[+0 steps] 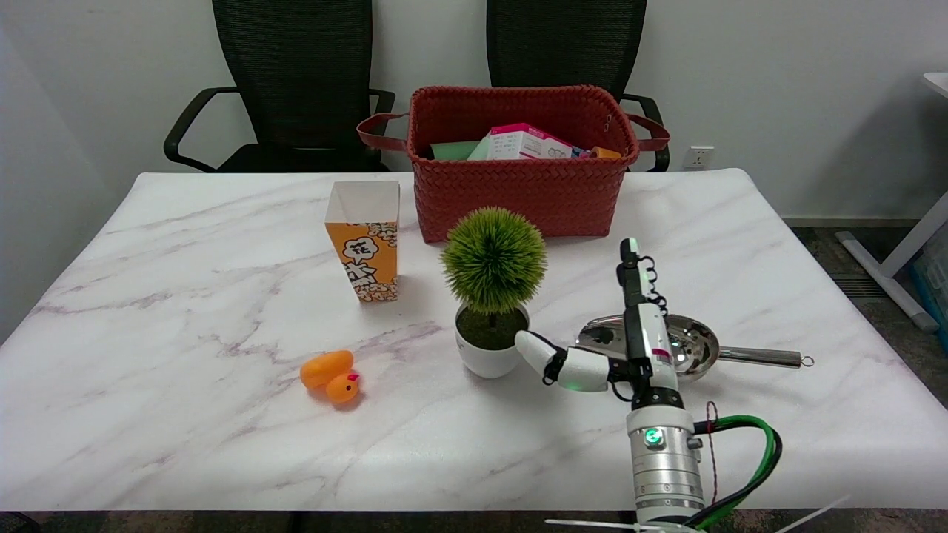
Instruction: Pick up the potted plant.
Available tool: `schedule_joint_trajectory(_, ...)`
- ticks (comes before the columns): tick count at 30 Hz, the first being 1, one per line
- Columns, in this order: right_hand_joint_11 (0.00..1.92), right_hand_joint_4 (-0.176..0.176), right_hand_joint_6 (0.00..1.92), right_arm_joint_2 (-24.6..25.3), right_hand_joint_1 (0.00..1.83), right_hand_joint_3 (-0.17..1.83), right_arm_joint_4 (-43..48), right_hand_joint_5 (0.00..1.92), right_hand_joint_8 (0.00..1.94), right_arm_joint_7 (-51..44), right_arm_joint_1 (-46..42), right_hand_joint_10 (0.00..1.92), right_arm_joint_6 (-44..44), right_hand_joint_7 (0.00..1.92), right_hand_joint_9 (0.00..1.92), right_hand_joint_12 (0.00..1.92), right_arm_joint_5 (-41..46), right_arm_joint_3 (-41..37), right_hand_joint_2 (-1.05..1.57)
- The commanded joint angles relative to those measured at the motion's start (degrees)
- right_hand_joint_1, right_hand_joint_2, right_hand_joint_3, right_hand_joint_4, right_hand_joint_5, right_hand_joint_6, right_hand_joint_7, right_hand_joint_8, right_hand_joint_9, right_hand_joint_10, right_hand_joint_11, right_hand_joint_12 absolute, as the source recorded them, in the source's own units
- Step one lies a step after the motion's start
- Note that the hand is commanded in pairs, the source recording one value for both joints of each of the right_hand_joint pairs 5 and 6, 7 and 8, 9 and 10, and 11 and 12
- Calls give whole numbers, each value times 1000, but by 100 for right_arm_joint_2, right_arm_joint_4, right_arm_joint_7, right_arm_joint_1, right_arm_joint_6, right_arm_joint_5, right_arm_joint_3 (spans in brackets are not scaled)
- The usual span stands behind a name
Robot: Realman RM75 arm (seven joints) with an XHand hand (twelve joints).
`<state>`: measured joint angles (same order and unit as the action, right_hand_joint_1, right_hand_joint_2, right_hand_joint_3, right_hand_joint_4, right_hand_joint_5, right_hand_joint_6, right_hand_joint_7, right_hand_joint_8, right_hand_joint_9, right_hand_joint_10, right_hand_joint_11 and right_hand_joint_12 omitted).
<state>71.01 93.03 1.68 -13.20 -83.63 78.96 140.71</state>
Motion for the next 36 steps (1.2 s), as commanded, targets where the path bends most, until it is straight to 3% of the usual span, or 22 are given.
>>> schedule_joint_trajectory(1, 0, 0, 0, -26, 1112, 621, -395, 0, 0, 904, 201, 115, 844, 0, 115, 0, 364, -91, 211)
schedule_joint_trajectory(36, 0, 0, 0, 92, 1101, 650, -749, 0, 27, 915, 390, 124, 1664, 27, 124, 0, 428, -349, 251)
